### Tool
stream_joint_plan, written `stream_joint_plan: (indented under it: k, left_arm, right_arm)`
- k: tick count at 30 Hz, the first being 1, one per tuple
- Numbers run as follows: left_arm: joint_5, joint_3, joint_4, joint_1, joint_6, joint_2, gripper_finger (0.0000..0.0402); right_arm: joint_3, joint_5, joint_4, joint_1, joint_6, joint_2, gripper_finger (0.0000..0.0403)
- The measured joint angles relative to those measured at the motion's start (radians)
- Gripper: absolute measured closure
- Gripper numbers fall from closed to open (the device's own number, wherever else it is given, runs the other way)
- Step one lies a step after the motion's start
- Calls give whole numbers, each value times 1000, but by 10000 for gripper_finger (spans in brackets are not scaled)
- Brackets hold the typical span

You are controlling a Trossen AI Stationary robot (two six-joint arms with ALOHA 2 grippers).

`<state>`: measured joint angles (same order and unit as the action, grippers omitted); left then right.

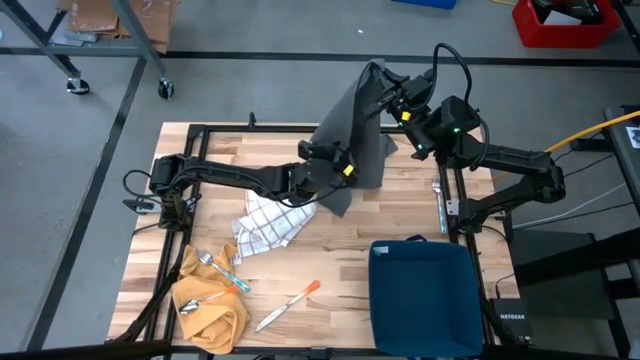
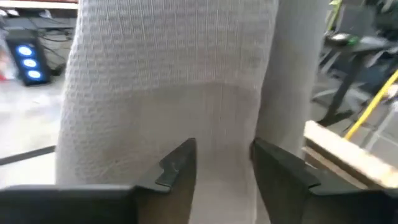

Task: Fold towel
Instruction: Fold the grey towel

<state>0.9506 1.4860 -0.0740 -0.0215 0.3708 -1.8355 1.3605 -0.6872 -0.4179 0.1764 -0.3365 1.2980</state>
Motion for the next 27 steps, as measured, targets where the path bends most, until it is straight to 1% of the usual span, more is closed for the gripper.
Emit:
stream_joint_plan:
  k: [2,7,9,11,14,16,19,22,27]
  left_arm:
    - [22,0,21,0,-20,0,289]
    - [34,0,39,9,-122,0,377]
    - [34,0,38,19,-161,0,394]
    - [39,0,43,30,-196,0,391]
    - [76,0,79,55,-228,0,392]
    - [112,0,110,75,-249,0,398]
    - [186,0,141,107,-279,0,397]
    - [289,0,156,139,-350,0,400]
    - [517,0,163,183,-548,27,400]
  right_arm:
    - [0,0,0,0,-1,0,402]
    - [0,-6,0,0,-12,0,402]
    - [0,-17,1,0,-16,0,402]
    - [0,-32,0,1,-39,0,402]
    - [0,-58,0,0,-72,0,402]
    - [0,-66,0,0,-92,0,402]
    - [0,-69,-2,0,-96,0,402]
    - [0,-69,-4,0,-101,0,402]
    - [0,-69,31,0,-118,0,402]
